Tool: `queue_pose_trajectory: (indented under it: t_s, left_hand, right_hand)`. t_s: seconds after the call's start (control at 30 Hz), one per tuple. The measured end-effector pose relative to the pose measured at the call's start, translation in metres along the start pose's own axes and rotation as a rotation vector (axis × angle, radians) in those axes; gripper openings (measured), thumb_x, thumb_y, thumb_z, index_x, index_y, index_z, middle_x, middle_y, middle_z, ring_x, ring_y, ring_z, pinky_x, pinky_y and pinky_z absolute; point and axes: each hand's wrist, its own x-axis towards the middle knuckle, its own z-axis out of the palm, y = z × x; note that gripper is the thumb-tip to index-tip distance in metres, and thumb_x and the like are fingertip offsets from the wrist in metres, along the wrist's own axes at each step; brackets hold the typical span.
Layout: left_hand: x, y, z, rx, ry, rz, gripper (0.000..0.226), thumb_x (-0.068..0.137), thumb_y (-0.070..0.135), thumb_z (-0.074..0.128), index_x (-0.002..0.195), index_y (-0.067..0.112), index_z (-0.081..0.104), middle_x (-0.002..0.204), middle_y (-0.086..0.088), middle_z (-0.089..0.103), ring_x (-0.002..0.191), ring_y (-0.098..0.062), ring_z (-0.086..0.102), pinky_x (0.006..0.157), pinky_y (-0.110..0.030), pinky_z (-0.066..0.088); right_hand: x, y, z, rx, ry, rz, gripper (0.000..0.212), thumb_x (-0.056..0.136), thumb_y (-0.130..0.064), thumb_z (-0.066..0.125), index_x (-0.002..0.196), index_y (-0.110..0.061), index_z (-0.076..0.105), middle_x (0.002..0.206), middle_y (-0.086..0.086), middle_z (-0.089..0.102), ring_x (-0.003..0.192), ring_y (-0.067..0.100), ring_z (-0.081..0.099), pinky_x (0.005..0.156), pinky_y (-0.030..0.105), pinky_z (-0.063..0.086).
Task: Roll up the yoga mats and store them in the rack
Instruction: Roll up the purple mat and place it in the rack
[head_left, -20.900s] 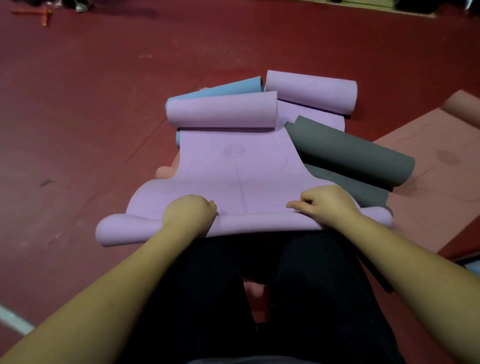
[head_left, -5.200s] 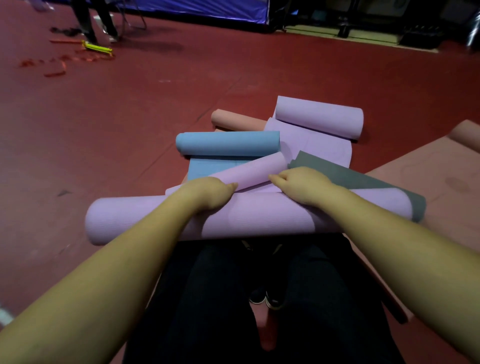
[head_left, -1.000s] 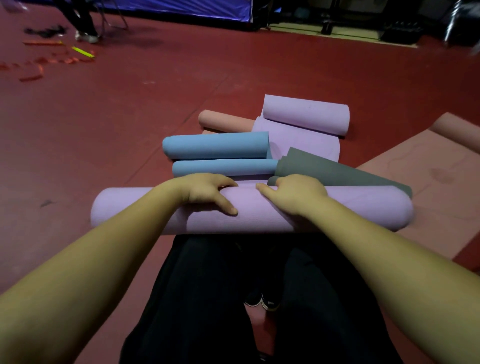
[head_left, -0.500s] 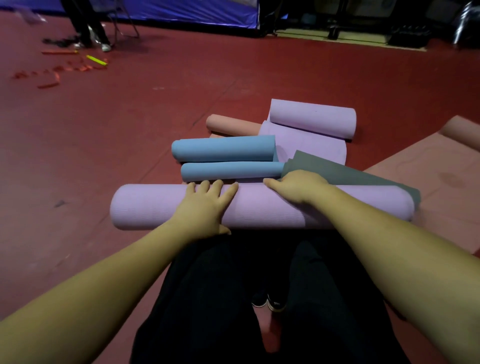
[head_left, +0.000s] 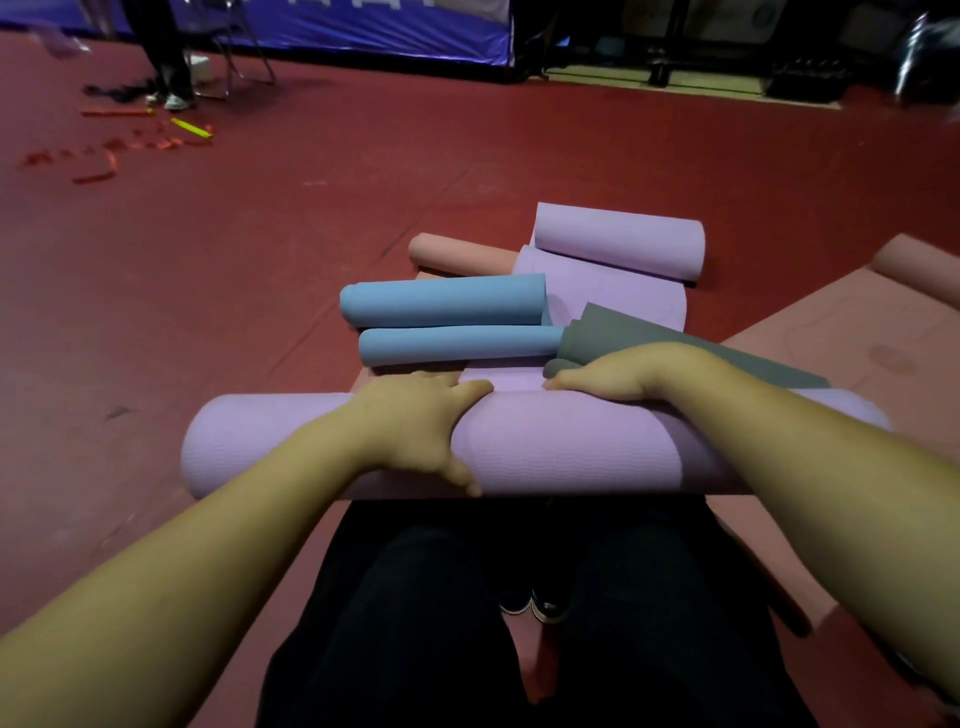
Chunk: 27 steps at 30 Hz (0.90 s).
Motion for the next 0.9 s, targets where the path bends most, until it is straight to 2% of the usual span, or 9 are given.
queue_pose_trajectory:
  t_s: [0.1,0.17,0.27,0.33,0.43,0.57,0.73,0.8,0.9]
  left_hand:
    - [0.007,-0.006,0.000,-0.122,-0.080,-0.012,0.109,0.042,0.087,0.060,0.135,0.036,0.038,0.131,0.006,0.056,0.114,-0.023,0.055,0.093,-0.041,0.048]
    - [0.015,-0.012,-0.006,-0.225,-0.157,-0.046,0.112,0.038,0.085,0.065,0.136,0.038,0.039,0.130,0.009,0.056,0.114,-0.020,0.055,0.098,-0.041,0.046]
    - [0.029,-0.024,-0.011,-0.353,-0.276,-0.087,0.120,0.036,0.079,0.076,0.143,0.041,0.036,0.139,0.015,0.050,0.122,-0.015,0.050,0.108,-0.038,0.039]
    - [0.039,-0.032,-0.012,-0.443,-0.349,-0.091,0.119,0.040,0.071,0.083,0.146,0.040,0.036,0.142,0.018,0.048,0.126,-0.012,0.048,0.111,-0.035,0.037]
    - [0.056,-0.041,-0.012,-0.648,-0.463,-0.127,0.108,0.047,0.051,0.090,0.143,0.037,0.044,0.135,0.013,0.057,0.121,-0.014,0.056,0.107,-0.036,0.045]
    - [0.073,-0.046,-0.009,-0.766,-0.541,-0.165,0.102,0.045,0.044,0.092,0.138,0.036,0.050,0.128,0.006,0.065,0.115,-0.019,0.063,0.104,-0.042,0.048]
    - [0.069,-0.045,-0.008,-0.778,-0.394,-0.140,0.087,0.048,0.054,0.086,0.129,0.040,0.059,0.123,0.014,0.066,0.113,-0.011,0.062,0.105,-0.035,0.046]
    - [0.061,-0.043,-0.007,-0.611,-0.242,-0.097,0.091,0.047,0.070,0.075,0.131,0.038,0.058,0.125,0.017,0.060,0.116,-0.007,0.055,0.106,-0.032,0.041]
    - [0.043,-0.038,0.008,-0.315,0.063,-0.045,0.089,0.061,0.085,0.047,0.134,0.033,0.055,0.124,0.009,0.050,0.118,-0.013,0.042,0.101,-0.038,0.038]
  right_hand:
    - [0.001,-0.006,0.000,-0.023,0.011,0.013,0.098,0.056,-0.094,0.027,0.136,-0.042,0.052,0.146,-0.008,0.048,0.128,0.018,0.048,0.110,0.041,0.031]
    - [-0.003,-0.012,-0.002,-0.078,0.106,-0.006,0.084,0.075,-0.086,0.028,0.135,-0.034,0.056,0.146,-0.004,0.049,0.129,0.020,0.047,0.110,0.039,0.032]
    - [-0.009,-0.017,0.000,-0.146,0.356,-0.081,0.052,0.096,-0.063,0.034,0.108,-0.024,0.066,0.122,0.004,0.064,0.102,0.023,0.054,0.092,0.036,0.044]
    - [-0.017,-0.020,0.008,-0.173,0.424,-0.097,0.056,0.095,-0.066,0.030,0.100,-0.023,0.066,0.113,0.004,0.066,0.096,0.025,0.055,0.085,0.036,0.046]
    - [-0.018,-0.019,0.029,-0.251,0.467,-0.085,0.077,0.086,-0.078,0.016,0.116,-0.027,0.064,0.122,0.005,0.064,0.110,0.027,0.059,0.087,0.038,0.047]
    - [-0.012,-0.018,0.041,-0.294,0.574,-0.020,0.074,0.089,-0.076,0.016,0.123,-0.028,0.061,0.119,0.004,0.065,0.110,0.028,0.060,0.084,0.038,0.046]
    - [0.000,-0.014,0.036,-0.256,0.551,0.024,0.080,0.083,-0.079,0.012,0.119,-0.031,0.065,0.118,0.001,0.067,0.110,0.026,0.060,0.087,0.038,0.050]
    - [0.005,-0.014,0.035,-0.251,0.532,0.023,0.080,0.082,-0.079,0.011,0.119,-0.034,0.065,0.120,0.000,0.066,0.111,0.026,0.060,0.086,0.038,0.049]
    - [0.011,-0.015,0.029,-0.224,0.494,0.036,0.079,0.082,-0.079,0.012,0.116,-0.034,0.067,0.120,0.001,0.066,0.112,0.026,0.059,0.082,0.037,0.045]
